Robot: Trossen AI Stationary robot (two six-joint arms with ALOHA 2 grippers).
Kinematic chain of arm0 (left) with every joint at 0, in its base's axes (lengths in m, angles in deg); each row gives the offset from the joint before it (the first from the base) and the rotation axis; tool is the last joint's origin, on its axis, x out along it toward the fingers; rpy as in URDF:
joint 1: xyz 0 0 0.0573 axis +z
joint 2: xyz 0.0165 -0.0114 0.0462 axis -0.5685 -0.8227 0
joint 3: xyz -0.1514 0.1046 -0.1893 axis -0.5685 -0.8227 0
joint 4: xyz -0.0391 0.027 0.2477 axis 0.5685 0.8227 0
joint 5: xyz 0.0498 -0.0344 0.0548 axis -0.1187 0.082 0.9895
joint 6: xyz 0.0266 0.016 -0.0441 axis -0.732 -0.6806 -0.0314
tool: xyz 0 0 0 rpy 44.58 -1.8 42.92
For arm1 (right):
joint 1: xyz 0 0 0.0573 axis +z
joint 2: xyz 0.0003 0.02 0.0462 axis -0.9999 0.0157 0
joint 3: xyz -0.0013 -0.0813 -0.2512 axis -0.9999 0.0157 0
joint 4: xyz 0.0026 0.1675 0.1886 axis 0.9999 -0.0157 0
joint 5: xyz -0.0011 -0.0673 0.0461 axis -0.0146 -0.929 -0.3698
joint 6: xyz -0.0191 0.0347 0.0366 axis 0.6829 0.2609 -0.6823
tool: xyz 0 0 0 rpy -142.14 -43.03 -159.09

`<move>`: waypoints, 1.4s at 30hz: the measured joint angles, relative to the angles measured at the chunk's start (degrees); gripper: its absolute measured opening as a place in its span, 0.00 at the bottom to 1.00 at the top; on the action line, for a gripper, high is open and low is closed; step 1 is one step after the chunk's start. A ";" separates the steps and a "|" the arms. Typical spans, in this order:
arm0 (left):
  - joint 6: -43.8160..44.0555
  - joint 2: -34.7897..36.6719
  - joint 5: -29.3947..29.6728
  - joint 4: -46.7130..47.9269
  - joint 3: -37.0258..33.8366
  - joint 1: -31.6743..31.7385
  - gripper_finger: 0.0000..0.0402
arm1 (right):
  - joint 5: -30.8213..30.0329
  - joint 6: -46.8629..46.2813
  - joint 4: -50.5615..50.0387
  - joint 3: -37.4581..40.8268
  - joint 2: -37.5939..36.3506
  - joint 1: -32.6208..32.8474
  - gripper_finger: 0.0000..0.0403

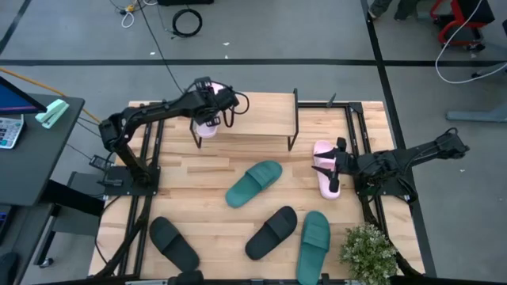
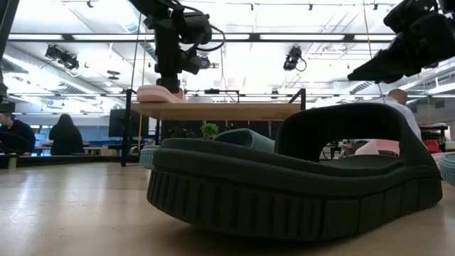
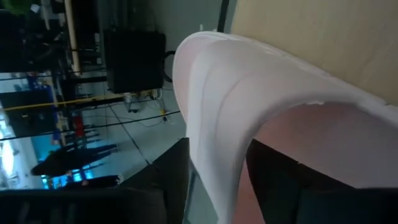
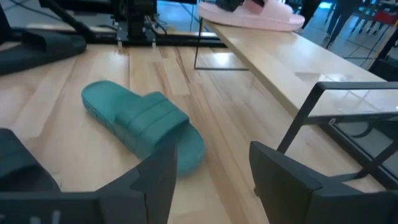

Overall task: Pick and place slides into the shelf
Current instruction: Put the left pink slide on the shelf, then put the pink slide on the shelf

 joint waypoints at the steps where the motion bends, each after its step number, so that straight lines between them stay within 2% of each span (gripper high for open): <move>1: 0.00 0.00 0.85 0.02 0.00 -0.46 0.43 | 0.00 0.00 -0.02 0.00 0.31 0.01 0.52; 7: 0.09 0.00 5.89 0.79 0.00 -4.31 0.49 | 0.01 -0.38 -2.03 0.00 0.70 0.01 0.52; 12: 4.21 0.00 8.90 5.14 0.00 -8.38 0.51 | 0.04 -6.93 -12.23 0.00 0.72 0.01 0.52; 16: 7.13 -0.02 15.34 11.14 1.31 -13.22 0.50 | -0.40 -9.07 -16.91 0.24 1.37 0.01 0.52; 18: 9.41 0.00 17.91 14.09 3.71 -16.06 0.50 | -0.13 -8.90 -16.06 0.22 2.18 0.01 0.52; 23: 18.62 0.00 18.23 22.65 14.11 -22.23 0.50 | 2.60 -13.42 -16.48 -0.31 5.20 0.01 0.52; 26: 21.84 0.00 18.19 25.20 21.11 -25.37 0.51 | 5.29 -15.20 -16.34 -4.42 7.78 0.01 0.52; 30: 22.48 0.00 18.20 25.29 29.63 -28.75 0.50 | 8.01 -14.76 -18.86 -15.02 13.66 0.06 0.52; 33: 22.10 0.00 18.22 25.82 34.08 -30.61 0.49 | 8.94 -16.25 -30.49 -24.12 20.79 0.80 0.52; 35: 21.22 0.00 18.19 27.46 36.28 -31.51 0.48 | 8.99 -20.39 -40.34 -28.42 26.60 1.25 0.52; 39: 21.39 0.06 18.22 31.15 39.78 -32.28 0.49 | 9.26 -30.92 -51.57 -32.77 38.28 1.19 0.52; 42: 21.35 0.04 18.18 32.06 40.22 -32.29 0.50 | 7.42 -35.18 -56.45 -33.54 46.48 0.77 0.52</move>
